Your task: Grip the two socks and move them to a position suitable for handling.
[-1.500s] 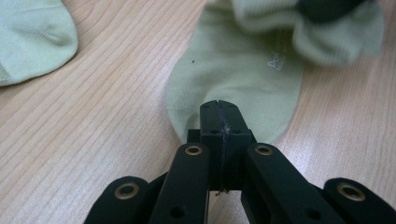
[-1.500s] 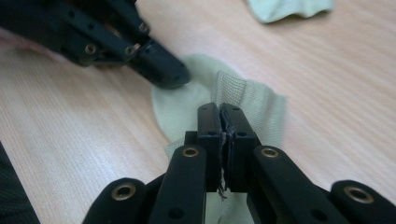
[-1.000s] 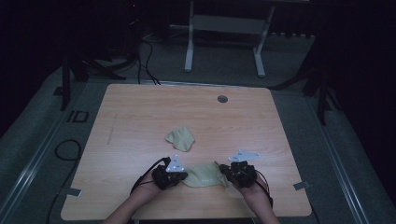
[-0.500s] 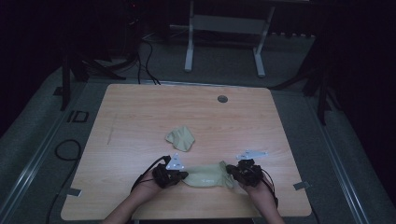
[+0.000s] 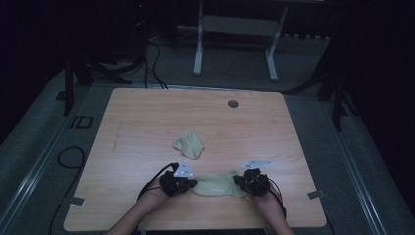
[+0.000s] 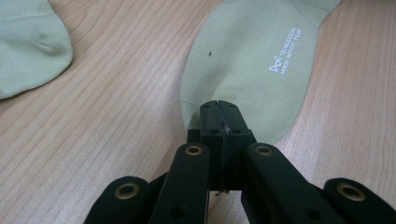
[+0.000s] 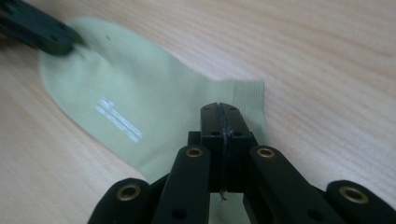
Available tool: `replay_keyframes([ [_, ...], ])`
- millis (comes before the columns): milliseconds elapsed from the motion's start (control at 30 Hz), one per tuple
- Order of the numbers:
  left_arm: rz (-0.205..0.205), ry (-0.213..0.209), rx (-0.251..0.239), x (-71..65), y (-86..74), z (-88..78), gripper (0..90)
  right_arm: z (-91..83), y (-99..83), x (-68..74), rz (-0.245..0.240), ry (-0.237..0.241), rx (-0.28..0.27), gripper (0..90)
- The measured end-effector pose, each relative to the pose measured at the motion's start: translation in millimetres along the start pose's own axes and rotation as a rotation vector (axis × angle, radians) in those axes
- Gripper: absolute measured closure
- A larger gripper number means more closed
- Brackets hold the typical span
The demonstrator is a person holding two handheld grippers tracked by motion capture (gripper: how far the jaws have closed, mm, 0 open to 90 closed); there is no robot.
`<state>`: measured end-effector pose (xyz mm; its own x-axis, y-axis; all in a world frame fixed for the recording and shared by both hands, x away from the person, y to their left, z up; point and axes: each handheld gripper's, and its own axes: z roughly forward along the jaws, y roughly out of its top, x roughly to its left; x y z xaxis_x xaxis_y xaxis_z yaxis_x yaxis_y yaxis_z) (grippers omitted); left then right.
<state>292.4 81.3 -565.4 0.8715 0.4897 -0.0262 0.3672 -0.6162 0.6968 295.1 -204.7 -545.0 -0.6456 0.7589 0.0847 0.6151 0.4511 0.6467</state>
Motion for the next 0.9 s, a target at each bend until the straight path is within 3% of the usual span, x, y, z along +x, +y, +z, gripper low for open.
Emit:
replay_keyframes([
  [133, 0.006, 0.007, 0.003, -0.2, 0.5, 0.2, 89.5, 6.4, -2.7, -2.1, -0.016, -0.031, 0.032, 89.7],
  [233, 0.009, 0.012, 0.005, -0.7, 0.8, 0.3, 89.5, 6.0, -6.7, -5.3, 0.012, -0.021, 0.024, 89.7],
  [400, 0.007, 0.012, 0.005, -2.9, 1.3, 0.8, 89.4, 0.9, -12.3, -6.7, 0.004, -0.042, 0.024, 89.7],
  [900, 0.020, -0.039, 0.007, -15.8, 15.8, 15.0, 89.4, -15.5, -29.7, -21.1, 0.044, -0.065, 0.016, 89.7],
])
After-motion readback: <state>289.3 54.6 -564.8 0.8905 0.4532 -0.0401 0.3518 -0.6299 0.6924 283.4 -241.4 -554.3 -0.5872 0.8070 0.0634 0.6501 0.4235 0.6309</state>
